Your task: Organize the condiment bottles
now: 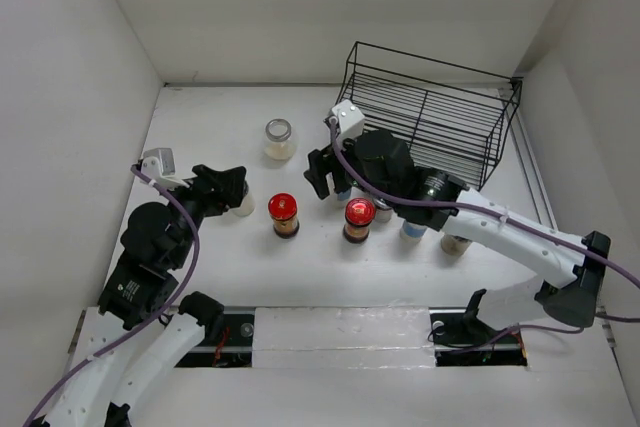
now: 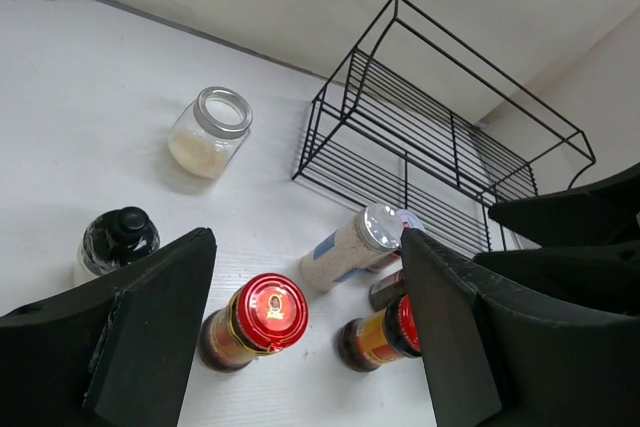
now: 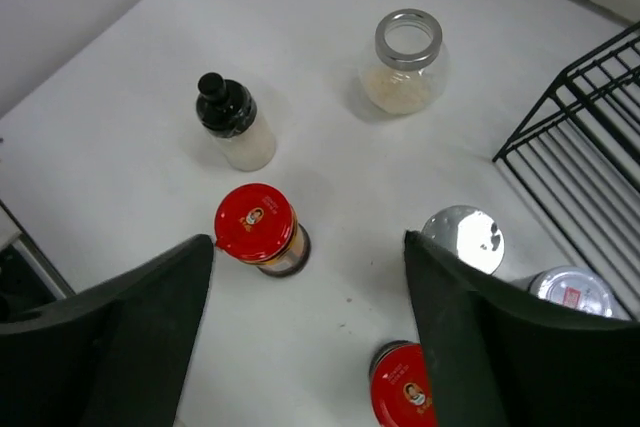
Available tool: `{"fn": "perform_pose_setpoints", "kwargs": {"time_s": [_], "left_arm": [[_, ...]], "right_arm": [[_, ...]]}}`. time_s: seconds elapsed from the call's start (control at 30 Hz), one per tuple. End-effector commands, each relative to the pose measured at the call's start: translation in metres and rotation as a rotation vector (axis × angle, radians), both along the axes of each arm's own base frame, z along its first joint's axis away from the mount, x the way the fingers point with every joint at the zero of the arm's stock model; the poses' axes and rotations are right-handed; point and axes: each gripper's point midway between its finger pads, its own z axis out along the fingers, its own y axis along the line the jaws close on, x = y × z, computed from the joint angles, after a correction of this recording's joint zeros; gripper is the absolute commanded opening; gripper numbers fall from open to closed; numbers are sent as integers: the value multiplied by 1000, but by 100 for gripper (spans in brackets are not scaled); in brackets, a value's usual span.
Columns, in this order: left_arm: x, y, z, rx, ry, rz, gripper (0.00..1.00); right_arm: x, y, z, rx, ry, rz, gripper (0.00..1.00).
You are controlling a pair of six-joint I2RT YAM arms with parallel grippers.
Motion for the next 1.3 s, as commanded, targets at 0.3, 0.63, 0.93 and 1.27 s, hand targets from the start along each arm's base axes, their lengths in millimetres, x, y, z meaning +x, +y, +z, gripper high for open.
{"fn": "perform_pose_setpoints", "kwargs": {"time_s": [0.3, 0.63, 0.93, 1.27], "left_arm": [[-8, 38, 18, 11, -55, 164, 59], [3, 43, 0, 39, -24, 209, 9], [5, 35, -1, 70, -44, 151, 56], [10, 25, -3, 92, -40, 107, 56]], "right_arm": [[49, 65, 16, 37, -13, 45, 0], [134, 96, -32, -87, 35, -74, 64], [198, 109, -102, -125, 154, -77, 99], [232, 134, -129, -48, 135, -40, 99]]}}
